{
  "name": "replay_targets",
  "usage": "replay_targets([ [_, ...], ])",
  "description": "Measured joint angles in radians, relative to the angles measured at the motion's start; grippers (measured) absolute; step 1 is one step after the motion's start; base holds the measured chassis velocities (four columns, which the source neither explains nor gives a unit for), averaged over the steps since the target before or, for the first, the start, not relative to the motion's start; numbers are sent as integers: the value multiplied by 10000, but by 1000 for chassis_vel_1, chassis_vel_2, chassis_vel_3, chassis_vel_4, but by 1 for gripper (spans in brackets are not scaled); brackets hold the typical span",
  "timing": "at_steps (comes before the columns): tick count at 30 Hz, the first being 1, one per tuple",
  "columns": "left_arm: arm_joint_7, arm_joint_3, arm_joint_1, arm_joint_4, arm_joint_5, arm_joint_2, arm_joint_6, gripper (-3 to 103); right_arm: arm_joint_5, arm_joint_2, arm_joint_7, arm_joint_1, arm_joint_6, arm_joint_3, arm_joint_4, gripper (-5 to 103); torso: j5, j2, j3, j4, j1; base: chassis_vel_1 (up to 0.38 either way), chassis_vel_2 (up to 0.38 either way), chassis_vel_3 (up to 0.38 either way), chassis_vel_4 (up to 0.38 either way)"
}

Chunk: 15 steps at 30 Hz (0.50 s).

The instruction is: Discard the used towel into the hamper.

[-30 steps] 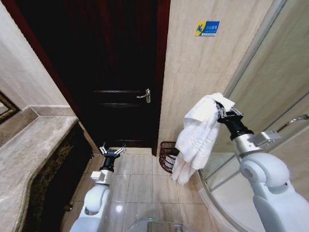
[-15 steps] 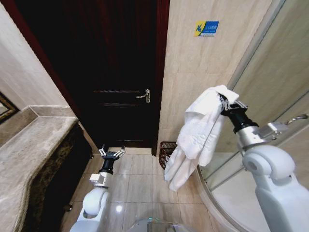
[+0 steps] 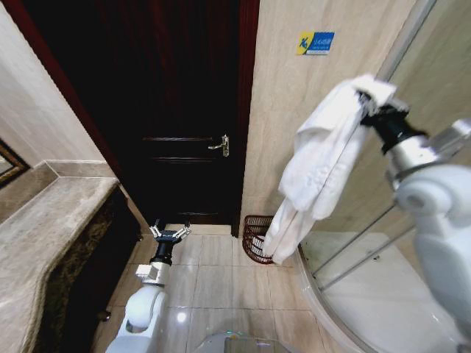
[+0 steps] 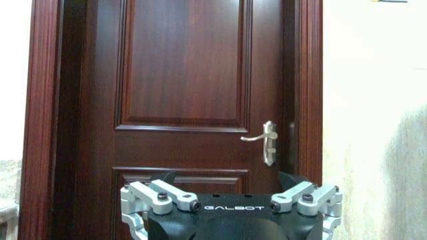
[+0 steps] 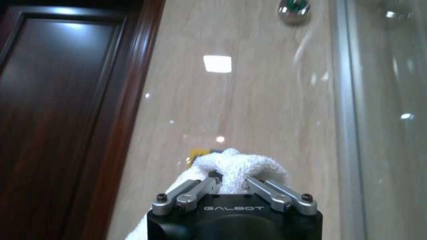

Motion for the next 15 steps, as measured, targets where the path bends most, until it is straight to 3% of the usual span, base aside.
replay_targets([
  [9,-1,-16,80,-54,5,-33,6,100,866,-483,-214,2500,35,-897,-1186,6,0,0,-1,-2,0,0,0,0,0],
  [15,0,-8,171,-69,54,-102,-19,100,1310,-77,-40,4744,44,-2674,-2180,6,-2,0,-1,1,-2,0,0,0,0],
])
